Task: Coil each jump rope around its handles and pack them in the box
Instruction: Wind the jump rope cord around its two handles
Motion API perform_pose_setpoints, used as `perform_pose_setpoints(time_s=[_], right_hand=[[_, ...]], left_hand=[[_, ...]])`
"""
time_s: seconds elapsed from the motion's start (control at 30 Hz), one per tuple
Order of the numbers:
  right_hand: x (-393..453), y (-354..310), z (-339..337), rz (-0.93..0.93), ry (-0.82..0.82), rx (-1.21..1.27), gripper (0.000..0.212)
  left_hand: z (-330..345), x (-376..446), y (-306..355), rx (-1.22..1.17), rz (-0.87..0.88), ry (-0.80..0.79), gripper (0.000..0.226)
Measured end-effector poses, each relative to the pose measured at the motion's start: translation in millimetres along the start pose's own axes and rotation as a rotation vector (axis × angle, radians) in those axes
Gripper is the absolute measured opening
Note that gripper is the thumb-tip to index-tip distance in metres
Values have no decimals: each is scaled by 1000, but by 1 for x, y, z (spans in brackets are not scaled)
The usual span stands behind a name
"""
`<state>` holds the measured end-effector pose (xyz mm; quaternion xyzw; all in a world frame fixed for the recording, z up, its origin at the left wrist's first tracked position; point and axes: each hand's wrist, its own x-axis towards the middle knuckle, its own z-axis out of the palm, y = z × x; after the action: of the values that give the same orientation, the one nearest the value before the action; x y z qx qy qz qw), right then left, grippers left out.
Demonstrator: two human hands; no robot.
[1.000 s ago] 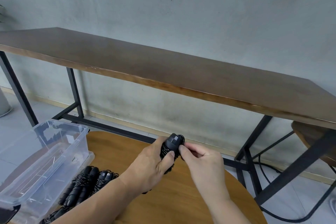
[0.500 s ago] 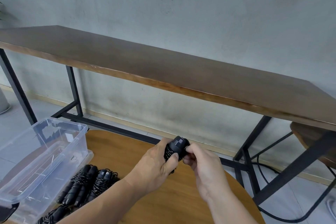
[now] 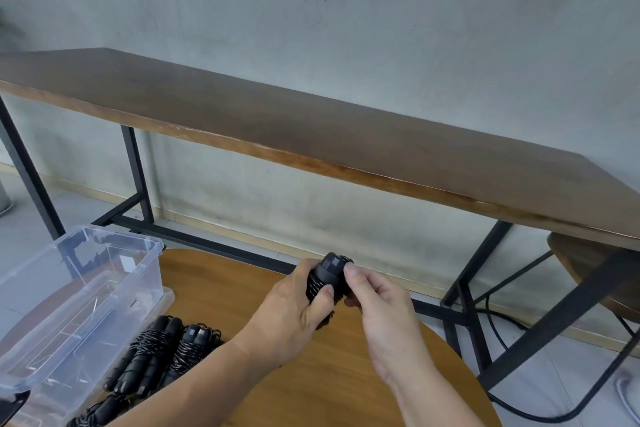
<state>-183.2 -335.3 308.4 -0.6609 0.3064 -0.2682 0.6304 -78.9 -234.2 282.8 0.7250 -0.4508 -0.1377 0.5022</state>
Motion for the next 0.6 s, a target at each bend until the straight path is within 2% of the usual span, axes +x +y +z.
perform_pose_setpoints(time_s=[0.13, 0.37, 0.5, 0.6], right_hand=[[4, 0, -3, -20, -23, -78, 25], [7, -3, -7, 89, -19, -58, 21], [11, 3, -2, 238, -12, 67, 15], [13, 6, 0, 318, -10, 159, 7]], left_hand=[[0, -1, 1, -13, -22, -8, 20], [2, 0, 5, -15, -21, -7, 16], [3, -1, -1, 69, 22, -2, 22], [3, -2, -6, 195, 76, 6, 36]])
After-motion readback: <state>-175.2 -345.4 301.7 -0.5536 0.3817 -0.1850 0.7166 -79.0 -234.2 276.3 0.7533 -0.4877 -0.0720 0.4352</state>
